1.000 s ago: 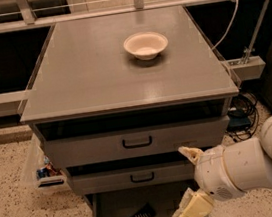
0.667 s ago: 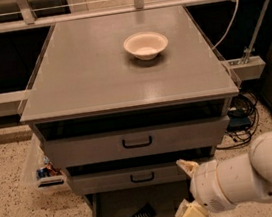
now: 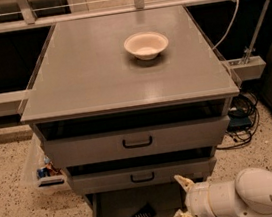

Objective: Pick rxbar chocolate from bottom drawer and place on counter

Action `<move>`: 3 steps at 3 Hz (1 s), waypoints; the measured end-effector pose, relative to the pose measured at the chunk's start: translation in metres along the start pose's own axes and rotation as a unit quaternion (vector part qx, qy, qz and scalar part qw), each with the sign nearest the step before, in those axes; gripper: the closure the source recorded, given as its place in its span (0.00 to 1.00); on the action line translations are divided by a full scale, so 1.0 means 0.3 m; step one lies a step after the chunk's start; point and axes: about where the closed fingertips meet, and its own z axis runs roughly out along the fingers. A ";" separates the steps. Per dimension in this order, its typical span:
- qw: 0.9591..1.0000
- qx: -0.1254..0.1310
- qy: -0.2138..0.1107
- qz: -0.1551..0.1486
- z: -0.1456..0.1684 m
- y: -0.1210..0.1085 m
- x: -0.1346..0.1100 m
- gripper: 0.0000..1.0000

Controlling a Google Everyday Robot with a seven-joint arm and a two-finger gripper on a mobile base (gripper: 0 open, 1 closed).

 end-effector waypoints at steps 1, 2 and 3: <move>0.999 0.011 -0.026 0.023 0.117 -0.118 0.129 0.00; 0.998 -0.014 -0.039 0.054 0.195 -0.080 0.191 0.00; 0.998 -0.019 -0.041 0.052 0.215 -0.049 0.198 0.00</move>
Offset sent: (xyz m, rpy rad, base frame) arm 0.0241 -0.0093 -0.0491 0.0412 -0.0041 -0.0476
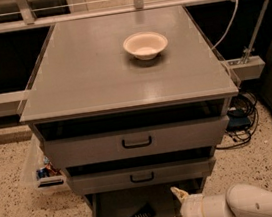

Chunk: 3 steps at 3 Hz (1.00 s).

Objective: Pick rxbar chocolate from bottom drawer and place on counter

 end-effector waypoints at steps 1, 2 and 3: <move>1.000 0.015 0.007 0.009 0.081 -0.060 0.098 0.00; 0.999 0.032 0.003 0.011 0.182 -0.145 0.209 0.00; 0.999 0.044 0.006 0.018 0.267 -0.220 0.302 0.00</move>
Offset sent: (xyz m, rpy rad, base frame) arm 0.0449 -0.0064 -0.1528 -0.0350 -0.0253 -0.1005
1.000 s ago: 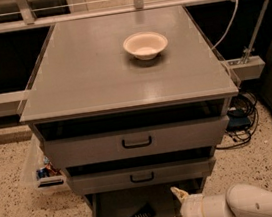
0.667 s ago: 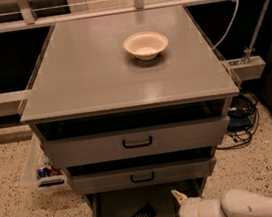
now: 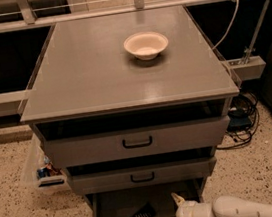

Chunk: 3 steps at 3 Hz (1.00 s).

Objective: Pick rxbar chocolate from bottom drawer and place on counter

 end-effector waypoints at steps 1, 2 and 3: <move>1.000 -0.001 -0.001 0.004 0.012 0.001 0.009 0.00; 1.000 -0.003 -0.003 0.018 0.034 0.013 0.028 0.00; 1.000 0.006 -0.013 0.006 0.141 -0.022 0.062 0.00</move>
Offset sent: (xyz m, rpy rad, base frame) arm -0.0074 0.0095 -0.0214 0.0382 0.0515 -0.0416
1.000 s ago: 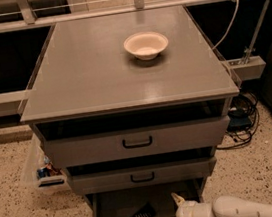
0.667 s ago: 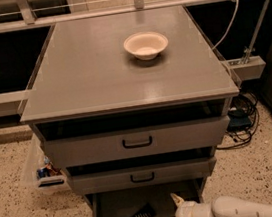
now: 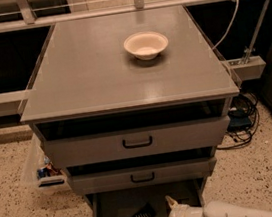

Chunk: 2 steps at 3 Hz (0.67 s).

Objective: Pick rxbar chocolate from bottom drawer and place on counter

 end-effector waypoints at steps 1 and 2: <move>0.999 -0.007 -0.035 -0.010 0.218 -0.048 0.091 0.00; 0.999 -0.005 -0.037 -0.007 0.231 -0.058 0.097 0.00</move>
Offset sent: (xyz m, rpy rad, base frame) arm 0.0345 0.0458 -0.1035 0.0777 -0.0440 0.0260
